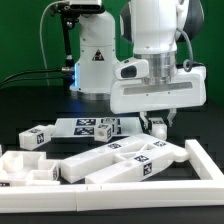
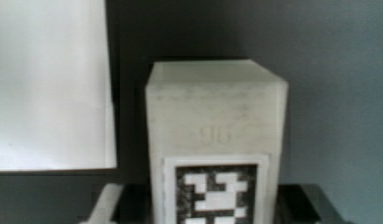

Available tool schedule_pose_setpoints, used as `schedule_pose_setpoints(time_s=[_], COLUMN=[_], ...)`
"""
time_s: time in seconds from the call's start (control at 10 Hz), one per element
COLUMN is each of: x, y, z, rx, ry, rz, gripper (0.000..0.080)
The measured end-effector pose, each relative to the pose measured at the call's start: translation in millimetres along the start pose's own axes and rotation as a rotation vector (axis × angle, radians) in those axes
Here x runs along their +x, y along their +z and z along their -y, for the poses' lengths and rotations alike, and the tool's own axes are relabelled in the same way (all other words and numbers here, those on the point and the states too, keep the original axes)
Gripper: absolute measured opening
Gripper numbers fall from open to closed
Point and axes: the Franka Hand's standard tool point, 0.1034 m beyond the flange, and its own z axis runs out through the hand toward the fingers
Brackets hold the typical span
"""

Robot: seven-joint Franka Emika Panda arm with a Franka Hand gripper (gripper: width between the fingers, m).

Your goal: Assemble chair

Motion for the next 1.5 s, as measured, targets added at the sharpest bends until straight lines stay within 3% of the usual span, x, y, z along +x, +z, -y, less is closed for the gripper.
schedule_pose_setpoints(time_s=[0.1,0.2,0.3,0.4,0.7,1.0,1.1,1.4,1.5], x=[-0.1,-0.1,2.0,9.0,39.1,37.1,42.4,74.4,80.2], y=[0.1,-1.3,-12.0,-28.7,-64.4,-61.4,-61.1,-66.4,-66.4], z=[0.0,0.3,-0.3,-5.9,-37.7,-38.8,-52.5,-68.9,-80.7], rx=[0.0,0.0,0.003,0.007,0.033,0.031,0.035,0.028,0.036], ry=[0.0,-0.003,-0.014,-0.019,-0.037,-0.035,0.002,0.21,0.182], rz=[0.0,0.006,0.024,0.025,0.049,0.049,0.072,0.092,0.085], gripper=[0.038,0.038,0.0555,0.063,0.0648,0.0648,0.0648,0.0648,0.0648])
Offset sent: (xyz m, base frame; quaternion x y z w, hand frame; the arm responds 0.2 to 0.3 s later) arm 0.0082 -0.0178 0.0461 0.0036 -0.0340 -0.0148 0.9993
